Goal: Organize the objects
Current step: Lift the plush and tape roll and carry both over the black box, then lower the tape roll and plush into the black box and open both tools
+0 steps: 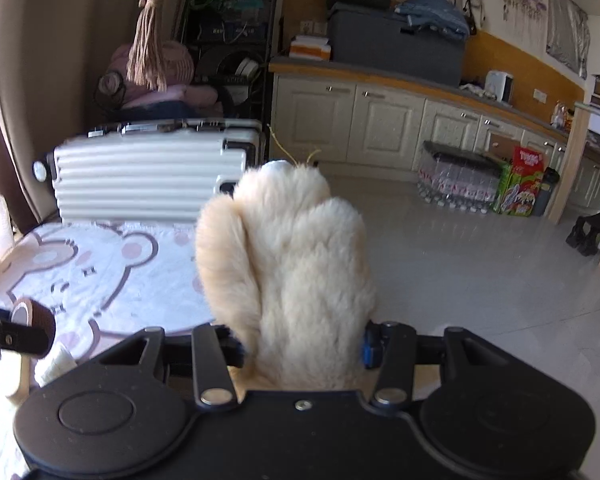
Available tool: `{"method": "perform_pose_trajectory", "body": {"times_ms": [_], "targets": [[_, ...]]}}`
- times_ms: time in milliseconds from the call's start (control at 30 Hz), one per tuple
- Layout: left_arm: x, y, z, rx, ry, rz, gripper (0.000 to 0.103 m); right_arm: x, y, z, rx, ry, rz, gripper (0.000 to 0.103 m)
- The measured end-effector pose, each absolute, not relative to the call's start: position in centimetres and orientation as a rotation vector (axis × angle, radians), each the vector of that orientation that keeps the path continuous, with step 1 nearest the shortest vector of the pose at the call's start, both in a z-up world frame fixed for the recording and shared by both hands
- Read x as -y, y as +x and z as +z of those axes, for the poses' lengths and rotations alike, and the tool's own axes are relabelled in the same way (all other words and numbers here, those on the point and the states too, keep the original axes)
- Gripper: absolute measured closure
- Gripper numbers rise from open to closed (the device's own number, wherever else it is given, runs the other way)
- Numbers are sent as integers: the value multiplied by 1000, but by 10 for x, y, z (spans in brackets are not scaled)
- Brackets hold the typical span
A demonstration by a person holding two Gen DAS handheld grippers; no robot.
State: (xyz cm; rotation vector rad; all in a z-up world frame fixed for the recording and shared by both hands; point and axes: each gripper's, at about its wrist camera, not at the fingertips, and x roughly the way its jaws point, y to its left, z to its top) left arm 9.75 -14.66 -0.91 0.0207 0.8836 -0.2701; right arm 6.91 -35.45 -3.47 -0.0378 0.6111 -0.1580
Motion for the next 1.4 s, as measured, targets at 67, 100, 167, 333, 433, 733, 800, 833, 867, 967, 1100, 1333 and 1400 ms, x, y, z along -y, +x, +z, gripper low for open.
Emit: {"method": "perform_pose_trajectory", "body": {"times_ms": [67, 100, 167, 333, 433, 733, 800, 833, 867, 967, 1100, 1333, 1400], "targets": [[151, 102, -14, -894, 21, -274, 60, 355, 76, -47, -676, -59, -147, 55], [153, 104, -16, -899, 20, -276, 60, 355, 78, -53, -706, -67, -142, 55], [156, 108, -20, -907, 14, -280, 60, 355, 81, -64, -767, -66, -121, 55], [165, 116, -28, -917, -17, -310, 60, 356, 85, -85, -932, -56, -51, 55], [173, 119, -31, -920, -22, -331, 60, 357, 87, -97, -1041, -48, -41, 55], [195, 129, -45, -950, -45, -397, 60, 364, 91, -113, -1125, -10, -76, 54], [199, 132, -49, -959, -45, -408, 60, 363, 95, -116, -1138, -15, -85, 54], [202, 134, -51, -965, -43, -413, 60, 363, 98, -118, -1147, -15, -91, 54], [204, 136, -54, -970, -39, -416, 60, 364, 100, -120, -1158, -13, -95, 54], [207, 141, -62, -990, -39, -426, 60, 367, 104, -128, -1195, -4, -107, 54], [210, 148, -72, -1014, -44, -433, 60, 372, 106, -136, -1219, 13, -116, 54], [217, 158, -86, -1046, -34, -432, 60, 375, 111, -141, -1231, 10, -107, 53], [218, 160, -90, -1056, -26, -427, 60, 375, 112, -142, -1232, 9, -105, 53]]}}
